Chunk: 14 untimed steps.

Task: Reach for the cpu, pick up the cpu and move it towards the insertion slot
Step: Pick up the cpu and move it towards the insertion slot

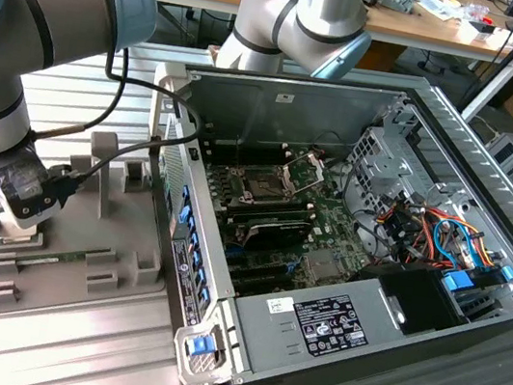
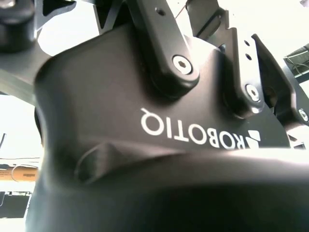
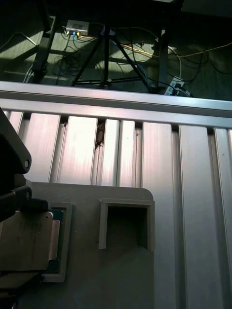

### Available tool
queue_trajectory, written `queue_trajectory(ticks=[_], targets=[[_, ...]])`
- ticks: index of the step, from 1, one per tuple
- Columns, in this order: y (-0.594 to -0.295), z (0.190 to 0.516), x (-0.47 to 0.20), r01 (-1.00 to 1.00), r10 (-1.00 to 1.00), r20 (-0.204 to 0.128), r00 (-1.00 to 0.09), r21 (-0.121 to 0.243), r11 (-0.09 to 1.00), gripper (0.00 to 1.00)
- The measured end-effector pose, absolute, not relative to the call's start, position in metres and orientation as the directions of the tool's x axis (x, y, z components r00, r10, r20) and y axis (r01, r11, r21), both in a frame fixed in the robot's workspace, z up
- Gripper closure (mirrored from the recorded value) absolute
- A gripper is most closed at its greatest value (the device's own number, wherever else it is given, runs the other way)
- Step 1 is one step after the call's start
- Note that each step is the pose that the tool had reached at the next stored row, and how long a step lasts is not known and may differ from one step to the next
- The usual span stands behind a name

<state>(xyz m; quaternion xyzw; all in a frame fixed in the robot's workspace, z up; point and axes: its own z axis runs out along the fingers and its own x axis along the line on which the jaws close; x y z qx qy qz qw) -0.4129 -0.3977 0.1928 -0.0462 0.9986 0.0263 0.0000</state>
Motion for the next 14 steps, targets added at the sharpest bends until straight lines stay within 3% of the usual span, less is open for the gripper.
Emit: queue_trajectory(ticks=[14], targets=[[-0.3977, 0.1959, -0.4129, -0.092, -0.092, -0.002, -0.996, 0.052, 0.994, 0.46]])
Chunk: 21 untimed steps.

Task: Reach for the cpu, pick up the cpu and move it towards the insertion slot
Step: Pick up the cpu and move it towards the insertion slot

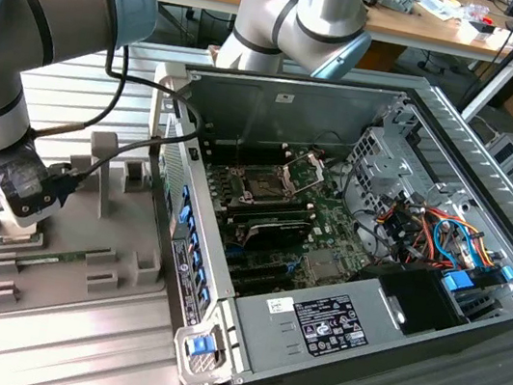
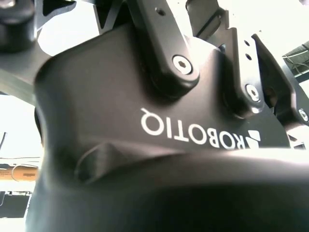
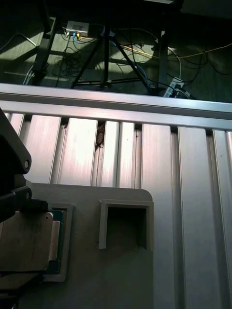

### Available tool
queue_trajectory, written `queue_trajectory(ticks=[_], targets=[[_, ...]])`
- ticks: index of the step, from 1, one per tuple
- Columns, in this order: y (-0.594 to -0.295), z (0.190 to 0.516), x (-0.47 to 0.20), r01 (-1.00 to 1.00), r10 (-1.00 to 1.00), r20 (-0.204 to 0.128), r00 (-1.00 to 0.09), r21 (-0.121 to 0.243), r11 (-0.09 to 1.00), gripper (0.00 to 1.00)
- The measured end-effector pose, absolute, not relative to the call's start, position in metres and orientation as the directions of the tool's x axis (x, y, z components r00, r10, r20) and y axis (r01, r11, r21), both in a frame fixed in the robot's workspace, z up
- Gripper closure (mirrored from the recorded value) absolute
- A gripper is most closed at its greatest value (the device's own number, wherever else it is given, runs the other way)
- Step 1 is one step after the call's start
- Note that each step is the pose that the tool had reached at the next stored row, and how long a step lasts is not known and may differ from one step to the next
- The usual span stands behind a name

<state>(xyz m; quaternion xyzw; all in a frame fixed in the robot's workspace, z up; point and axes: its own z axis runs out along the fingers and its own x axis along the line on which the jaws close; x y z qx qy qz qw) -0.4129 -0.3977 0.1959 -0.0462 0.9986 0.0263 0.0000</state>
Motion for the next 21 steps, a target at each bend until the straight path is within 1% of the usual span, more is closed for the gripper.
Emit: queue_trajectory(ticks=[21], targets=[[-0.3977, 0.2034, -0.4129, -0.092, -0.092, -0.003, -0.996, 0.052, 0.994, 0.46]])
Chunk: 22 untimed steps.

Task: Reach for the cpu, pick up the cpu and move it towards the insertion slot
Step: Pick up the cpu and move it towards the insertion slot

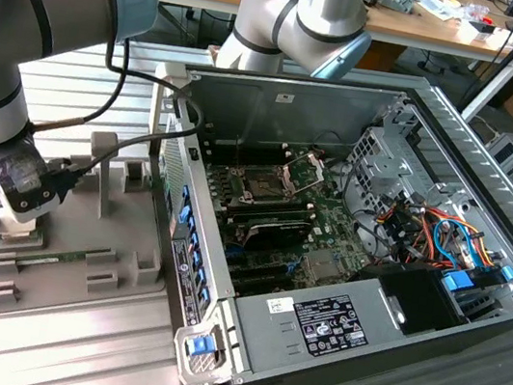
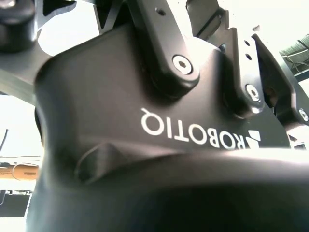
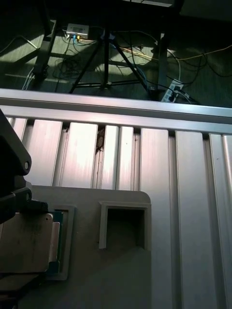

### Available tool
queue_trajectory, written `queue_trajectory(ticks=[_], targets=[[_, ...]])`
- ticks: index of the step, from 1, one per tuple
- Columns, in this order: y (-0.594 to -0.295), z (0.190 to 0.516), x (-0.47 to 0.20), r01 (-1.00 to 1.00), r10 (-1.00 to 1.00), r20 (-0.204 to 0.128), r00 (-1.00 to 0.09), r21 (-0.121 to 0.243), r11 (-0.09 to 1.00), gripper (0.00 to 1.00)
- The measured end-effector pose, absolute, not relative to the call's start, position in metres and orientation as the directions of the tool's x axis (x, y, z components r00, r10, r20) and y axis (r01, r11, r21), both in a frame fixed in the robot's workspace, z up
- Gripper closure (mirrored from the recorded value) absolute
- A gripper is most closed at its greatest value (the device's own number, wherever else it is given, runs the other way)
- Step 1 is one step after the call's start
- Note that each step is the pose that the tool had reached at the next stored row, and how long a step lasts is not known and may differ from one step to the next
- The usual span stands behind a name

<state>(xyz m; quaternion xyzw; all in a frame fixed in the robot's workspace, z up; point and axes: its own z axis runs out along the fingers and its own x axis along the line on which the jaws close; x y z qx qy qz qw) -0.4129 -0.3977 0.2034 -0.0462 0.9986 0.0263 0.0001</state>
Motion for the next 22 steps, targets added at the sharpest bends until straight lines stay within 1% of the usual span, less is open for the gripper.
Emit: queue_trajectory(ticks=[22], targets=[[-0.3962, 0.2118, -0.4129, -0.092, -0.092, -0.002, -0.996, 0.052, 0.994, 0.46]])
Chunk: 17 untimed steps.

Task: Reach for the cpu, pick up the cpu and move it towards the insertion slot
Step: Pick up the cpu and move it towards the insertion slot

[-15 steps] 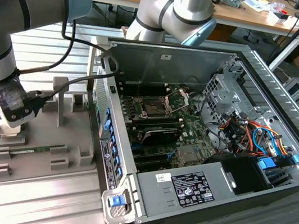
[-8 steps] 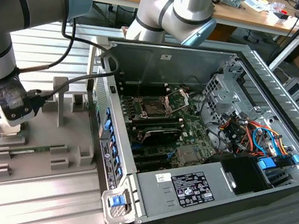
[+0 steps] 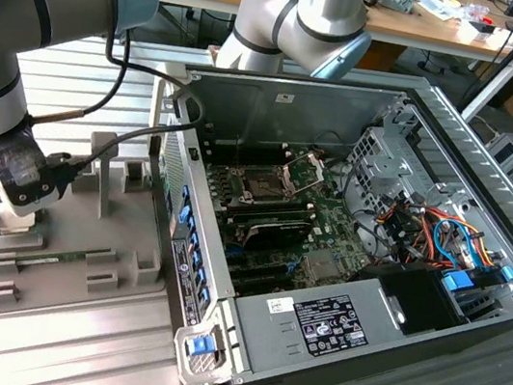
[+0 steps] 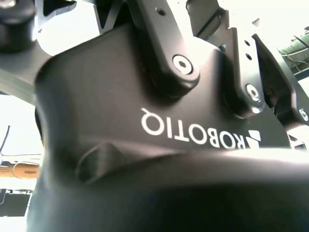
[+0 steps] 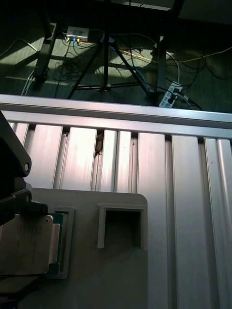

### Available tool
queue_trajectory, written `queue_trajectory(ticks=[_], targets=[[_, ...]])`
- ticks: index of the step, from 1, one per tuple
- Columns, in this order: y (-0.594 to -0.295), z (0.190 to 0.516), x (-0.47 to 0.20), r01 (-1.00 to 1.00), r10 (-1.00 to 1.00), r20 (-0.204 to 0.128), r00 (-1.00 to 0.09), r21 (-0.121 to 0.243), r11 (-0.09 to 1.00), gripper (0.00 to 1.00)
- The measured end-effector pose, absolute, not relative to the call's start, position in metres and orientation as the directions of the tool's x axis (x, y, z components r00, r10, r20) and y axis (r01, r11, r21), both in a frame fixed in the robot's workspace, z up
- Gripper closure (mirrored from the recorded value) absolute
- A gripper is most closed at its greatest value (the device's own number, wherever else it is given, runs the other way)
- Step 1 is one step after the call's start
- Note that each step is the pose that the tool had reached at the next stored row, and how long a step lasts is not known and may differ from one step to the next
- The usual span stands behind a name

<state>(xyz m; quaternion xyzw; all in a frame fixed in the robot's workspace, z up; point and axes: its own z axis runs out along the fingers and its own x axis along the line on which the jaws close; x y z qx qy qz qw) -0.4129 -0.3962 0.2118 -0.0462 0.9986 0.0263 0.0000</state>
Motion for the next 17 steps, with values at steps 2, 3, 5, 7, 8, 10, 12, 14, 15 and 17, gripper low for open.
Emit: queue_trajectory(ticks=[2, 3, 5, 7, 8, 10, 12, 14, 15, 17], targets=[[-0.3962, 0.2122, -0.4129, -0.092, -0.092, -0.002, -0.996, 0.052, 0.994, 0.46], [-0.3962, 0.2123, -0.4129, -0.092, -0.092, -0.003, -0.996, 0.052, 0.994, 0.46], [-0.3962, 0.2126, -0.4129, -0.092, -0.092, -0.002, -0.996, 0.052, 0.994, 0.46], [-0.3962, 0.2128, -0.4129, -0.092, -0.092, -0.002, -0.996, 0.052, 0.994, 0.46], [-0.3962, 0.213, -0.4129, -0.092, -0.092, -0.002, -0.996, 0.052, 0.994, 0.46], [-0.3962, 0.2136, -0.4129, -0.092, -0.092, -0.002, -0.996, 0.052, 0.994, 0.46], [-0.3962, 0.2141, -0.4129, -0.092, -0.092, -0.002, -0.996, 0.052, 0.994, 0.46], [-0.3963, 0.2144, -0.4128, -0.092, -0.092, -0.003, -0.996, 0.052, 0.994, 0.46], [-0.3963, 0.2148, -0.4129, -0.092, -0.092, -0.002, -0.996, 0.052, 0.994, 0.46], [-0.3962, 0.2153, -0.4129, -0.092, -0.092, -0.002, -0.996, 0.052, 0.994, 0.46]])
